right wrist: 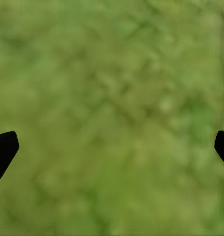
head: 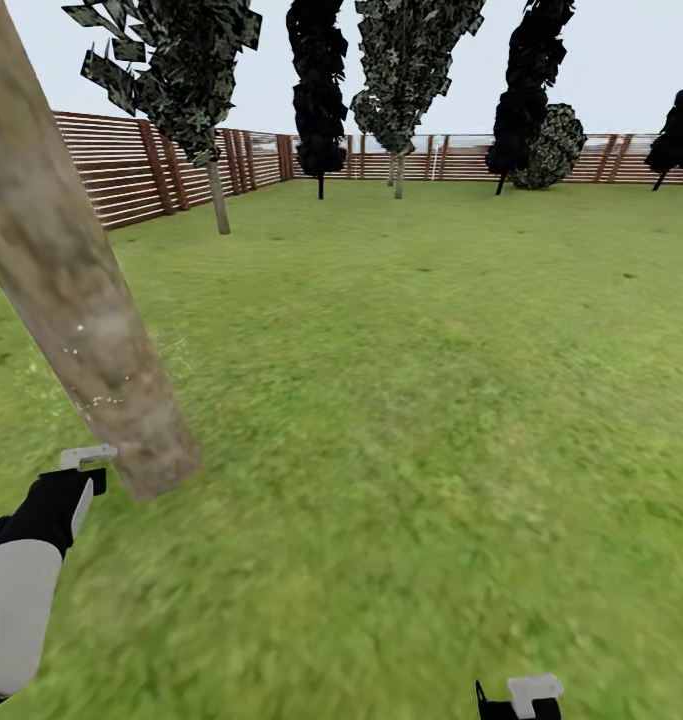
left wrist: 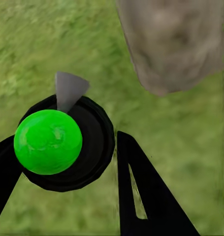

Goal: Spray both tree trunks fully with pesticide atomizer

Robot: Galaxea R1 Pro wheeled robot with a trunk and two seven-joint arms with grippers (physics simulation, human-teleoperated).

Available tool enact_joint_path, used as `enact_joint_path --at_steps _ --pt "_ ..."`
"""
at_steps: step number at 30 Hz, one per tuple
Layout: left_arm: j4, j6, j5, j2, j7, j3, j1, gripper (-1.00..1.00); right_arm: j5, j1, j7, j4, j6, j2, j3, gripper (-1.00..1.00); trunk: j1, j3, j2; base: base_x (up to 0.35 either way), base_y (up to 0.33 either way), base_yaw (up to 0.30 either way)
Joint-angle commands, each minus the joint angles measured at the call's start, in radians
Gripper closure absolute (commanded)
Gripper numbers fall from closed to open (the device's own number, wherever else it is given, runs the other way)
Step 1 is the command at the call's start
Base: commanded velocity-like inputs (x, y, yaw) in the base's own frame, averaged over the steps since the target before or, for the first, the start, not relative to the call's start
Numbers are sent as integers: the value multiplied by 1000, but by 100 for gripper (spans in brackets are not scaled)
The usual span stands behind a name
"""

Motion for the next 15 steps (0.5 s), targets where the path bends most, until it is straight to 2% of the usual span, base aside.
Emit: enact_joint_path --at_steps 1,7,11,15 --pt "-2 5 -3 -1 1 2 -1 100 10 -1 -5 2 -3 0 -5 -100 0 -1 0 169 -246 0" --pt "-1 4 -6 0 1 3 0 100 9 -1 -5 2 -3 0 -5 -100 0 -1 0 208 -219 17" --pt "10 2 -7 7 1 5 28 100 9 -1 -5 2 -3 0 -5 -100 0 -1 0 214 -215 239" --pt "12 -48 -4 6 3 5 64 100 9 -1 -5 2 -3 0 -5 -100 0 -1 0 224 -203 276"
